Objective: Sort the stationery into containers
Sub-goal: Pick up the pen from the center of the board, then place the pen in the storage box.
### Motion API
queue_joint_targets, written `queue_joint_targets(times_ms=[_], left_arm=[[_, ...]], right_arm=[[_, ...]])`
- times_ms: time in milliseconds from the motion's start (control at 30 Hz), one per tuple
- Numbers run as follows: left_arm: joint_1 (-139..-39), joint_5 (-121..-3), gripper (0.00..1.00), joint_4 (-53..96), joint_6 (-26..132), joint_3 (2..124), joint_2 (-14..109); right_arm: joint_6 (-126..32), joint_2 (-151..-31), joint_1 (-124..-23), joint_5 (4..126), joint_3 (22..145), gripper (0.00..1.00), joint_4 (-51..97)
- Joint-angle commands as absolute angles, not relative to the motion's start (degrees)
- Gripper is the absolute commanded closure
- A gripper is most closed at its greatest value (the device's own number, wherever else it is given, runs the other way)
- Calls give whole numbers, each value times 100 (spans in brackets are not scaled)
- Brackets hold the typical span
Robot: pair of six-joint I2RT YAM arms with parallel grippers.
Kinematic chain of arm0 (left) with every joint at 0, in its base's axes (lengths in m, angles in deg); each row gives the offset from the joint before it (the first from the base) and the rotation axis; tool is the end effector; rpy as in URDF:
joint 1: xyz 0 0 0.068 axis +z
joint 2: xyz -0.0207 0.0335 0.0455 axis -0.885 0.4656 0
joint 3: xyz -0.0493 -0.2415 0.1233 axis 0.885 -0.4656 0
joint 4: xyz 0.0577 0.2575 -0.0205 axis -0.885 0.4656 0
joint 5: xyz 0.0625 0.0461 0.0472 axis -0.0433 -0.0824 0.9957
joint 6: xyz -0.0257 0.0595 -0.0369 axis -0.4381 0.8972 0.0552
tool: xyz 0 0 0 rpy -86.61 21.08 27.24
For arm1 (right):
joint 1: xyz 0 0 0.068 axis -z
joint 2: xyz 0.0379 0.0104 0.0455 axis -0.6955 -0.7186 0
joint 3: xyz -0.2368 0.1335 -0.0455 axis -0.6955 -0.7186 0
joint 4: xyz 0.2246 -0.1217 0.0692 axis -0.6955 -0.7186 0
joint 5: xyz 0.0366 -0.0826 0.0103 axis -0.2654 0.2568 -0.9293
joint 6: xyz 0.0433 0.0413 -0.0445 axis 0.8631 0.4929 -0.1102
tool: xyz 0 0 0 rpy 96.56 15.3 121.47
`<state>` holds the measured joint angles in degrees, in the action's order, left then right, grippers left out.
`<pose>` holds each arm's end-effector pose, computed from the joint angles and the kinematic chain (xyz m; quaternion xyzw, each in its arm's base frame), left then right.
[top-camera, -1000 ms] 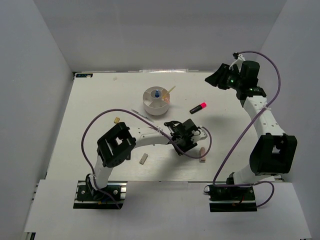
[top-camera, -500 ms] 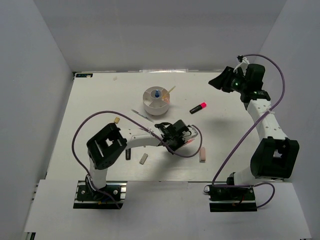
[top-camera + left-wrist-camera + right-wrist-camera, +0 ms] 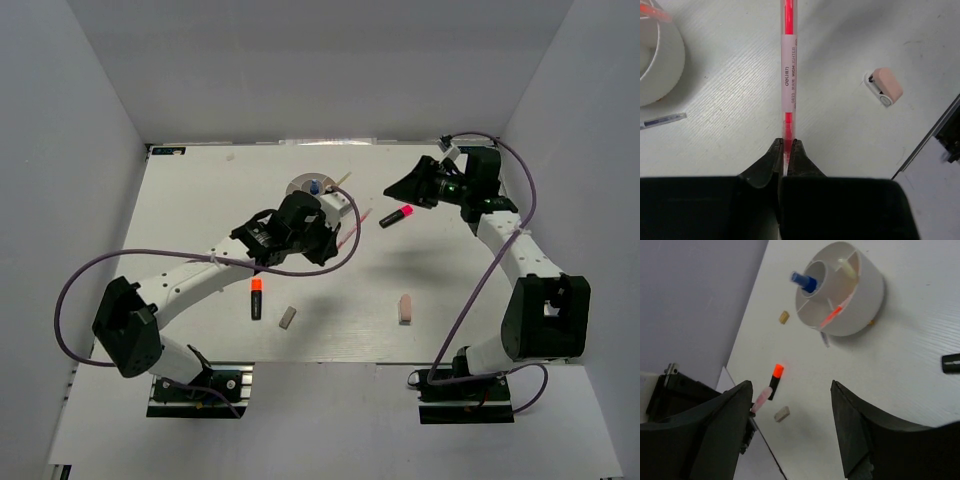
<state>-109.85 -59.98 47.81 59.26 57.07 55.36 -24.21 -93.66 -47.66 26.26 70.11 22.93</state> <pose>0.2278 -0.2596 0.2765 0.3488 0.8383 -0.2302 0.3500 0.3495 0.0673 0.2996 -0.0418 0.7932 0.4597 0.3973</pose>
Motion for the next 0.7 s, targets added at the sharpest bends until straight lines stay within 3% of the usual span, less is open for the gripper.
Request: queue_joint_targets(times_ms=[0,233,433,567,600,633,667], left_arm=[[-10805,-6472,100,4724,5553,6035,5616],[-10620,-6640,100,4540,5456,6493,5819],[-10567,-6745,100,4452,5500,6449,5731],[-10567,-6798,100,4426,5544,6361,5643],[-10567,-6894,91,4417,5587,6300,5625],[-10567,-6973,81,4408,5631,6274,5608],[-10567,-7000,72,4434,5684,6247,5582]], right_arm=[[-1781,-9155,-5091,2043,6955,29,3136],[-1613,-9339,-5575,1919,7016,27,3374],[-1534,-9603,-5768,2007,7095,38,3418],[-1438,-9779,-5821,2051,7244,75,3611],[-1437,-9822,-5821,2086,7271,91,3620],[-1455,-9840,-5821,2121,7306,99,3612],[-1490,-9866,-5821,2148,7411,100,3594]])
